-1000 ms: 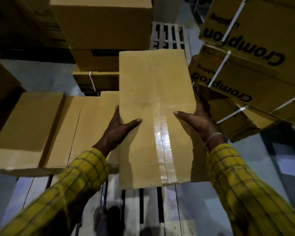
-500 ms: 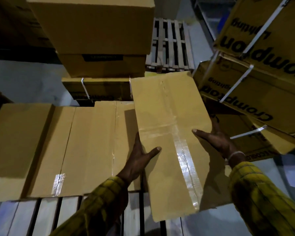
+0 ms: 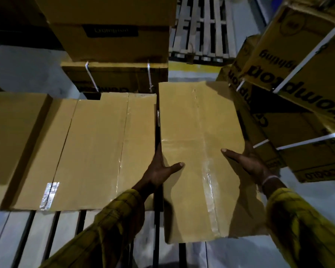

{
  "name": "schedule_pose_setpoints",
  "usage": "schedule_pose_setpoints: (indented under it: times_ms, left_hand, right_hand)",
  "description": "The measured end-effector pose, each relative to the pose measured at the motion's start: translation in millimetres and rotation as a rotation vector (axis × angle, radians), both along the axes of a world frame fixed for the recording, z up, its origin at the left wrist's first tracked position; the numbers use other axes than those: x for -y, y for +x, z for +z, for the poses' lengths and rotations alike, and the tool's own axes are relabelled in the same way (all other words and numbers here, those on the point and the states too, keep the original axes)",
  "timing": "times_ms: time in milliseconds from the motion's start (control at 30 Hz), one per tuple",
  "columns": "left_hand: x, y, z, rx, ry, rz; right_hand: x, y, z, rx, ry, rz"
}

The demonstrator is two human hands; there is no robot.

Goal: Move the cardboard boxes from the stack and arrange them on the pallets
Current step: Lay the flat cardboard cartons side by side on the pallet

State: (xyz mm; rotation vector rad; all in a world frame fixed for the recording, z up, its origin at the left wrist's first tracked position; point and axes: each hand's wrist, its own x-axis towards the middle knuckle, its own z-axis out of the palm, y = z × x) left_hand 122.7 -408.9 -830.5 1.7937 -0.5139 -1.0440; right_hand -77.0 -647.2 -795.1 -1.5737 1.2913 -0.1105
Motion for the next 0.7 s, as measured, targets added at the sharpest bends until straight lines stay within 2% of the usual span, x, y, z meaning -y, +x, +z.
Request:
schedule_pose_setpoints:
  times_ms: [200,333,400,500,700]
  left_hand:
    - [12,25,-38,0.006,0.059,-0.015]
    - [19,50,-62,0.244,0.185,-0.065]
    - [16,53,-70,0.403,0.299,-0.163]
    - [12,41,-76,0.527,0.371,-0.37]
    - [-10,14,-94,0.877,0.446,-0.755]
  right_hand:
    - [5,17,-45,0.032,0.024,-0.02]
    - [11,39,-91,-0.007,-0.005,0.029]
    - [4,45,-112,-0.119,0.011,0.143]
    - [-13,44,-127,-0.33,-0.085,0.359]
    - [-33,9,-128,-0.362,-0.028,0.401]
